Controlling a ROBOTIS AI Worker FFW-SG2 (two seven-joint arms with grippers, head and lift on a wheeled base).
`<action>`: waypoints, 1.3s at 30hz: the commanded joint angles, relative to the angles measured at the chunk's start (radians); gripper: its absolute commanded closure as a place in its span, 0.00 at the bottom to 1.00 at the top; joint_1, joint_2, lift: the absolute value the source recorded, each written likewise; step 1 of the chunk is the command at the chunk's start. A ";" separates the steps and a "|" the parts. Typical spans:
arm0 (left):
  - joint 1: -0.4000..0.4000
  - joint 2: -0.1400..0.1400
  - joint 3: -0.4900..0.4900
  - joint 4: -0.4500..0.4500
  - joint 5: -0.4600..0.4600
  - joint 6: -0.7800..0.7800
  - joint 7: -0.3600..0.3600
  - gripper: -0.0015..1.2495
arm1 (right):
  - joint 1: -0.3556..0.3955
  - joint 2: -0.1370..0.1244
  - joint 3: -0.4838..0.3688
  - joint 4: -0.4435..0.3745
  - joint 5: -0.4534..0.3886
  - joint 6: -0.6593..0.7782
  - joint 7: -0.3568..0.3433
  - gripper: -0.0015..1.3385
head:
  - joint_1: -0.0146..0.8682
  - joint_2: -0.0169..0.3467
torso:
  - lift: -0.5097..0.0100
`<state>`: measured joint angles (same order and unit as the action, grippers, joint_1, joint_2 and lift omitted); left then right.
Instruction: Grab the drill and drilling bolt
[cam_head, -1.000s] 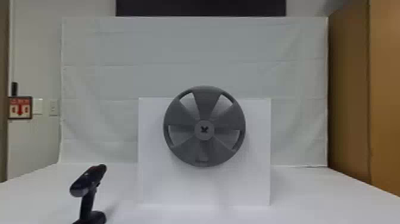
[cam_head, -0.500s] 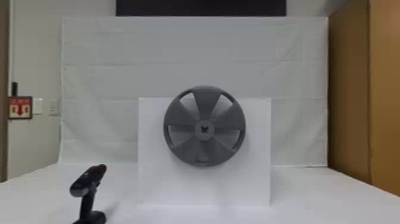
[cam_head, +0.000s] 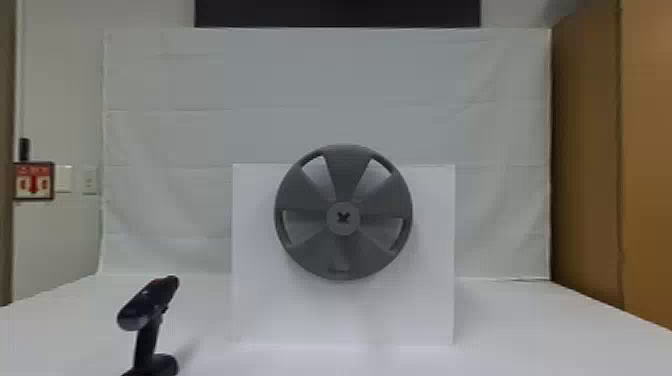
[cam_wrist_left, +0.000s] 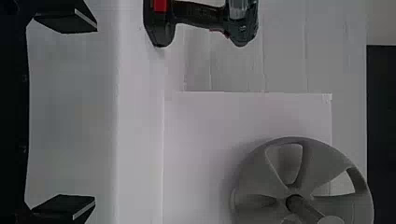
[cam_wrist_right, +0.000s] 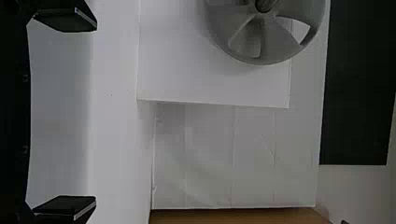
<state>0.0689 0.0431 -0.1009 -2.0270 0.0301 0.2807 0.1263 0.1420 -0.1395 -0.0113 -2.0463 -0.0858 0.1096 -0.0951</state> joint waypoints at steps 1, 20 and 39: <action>-0.001 0.003 0.000 0.001 -0.015 0.000 0.001 0.00 | -0.002 -0.005 0.002 0.000 0.000 0.005 0.000 0.00 | 0.00 0.19 | 0.22; 0.020 -0.014 0.059 -0.029 -0.048 -0.008 0.001 0.00 | 0.016 0.024 -0.044 -0.011 0.014 0.004 0.000 0.00 | 0.00 0.19 | 0.22; 0.022 -0.015 0.084 -0.022 -0.021 0.014 -0.008 0.00 | 0.021 0.031 -0.064 -0.006 0.037 -0.028 -0.029 0.00 | 0.00 0.19 | 0.22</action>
<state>0.0846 0.0479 -0.0312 -2.0567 0.0106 0.2931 0.1179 0.1504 -0.1280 -0.0463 -2.0557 -0.0600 0.0982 -0.1174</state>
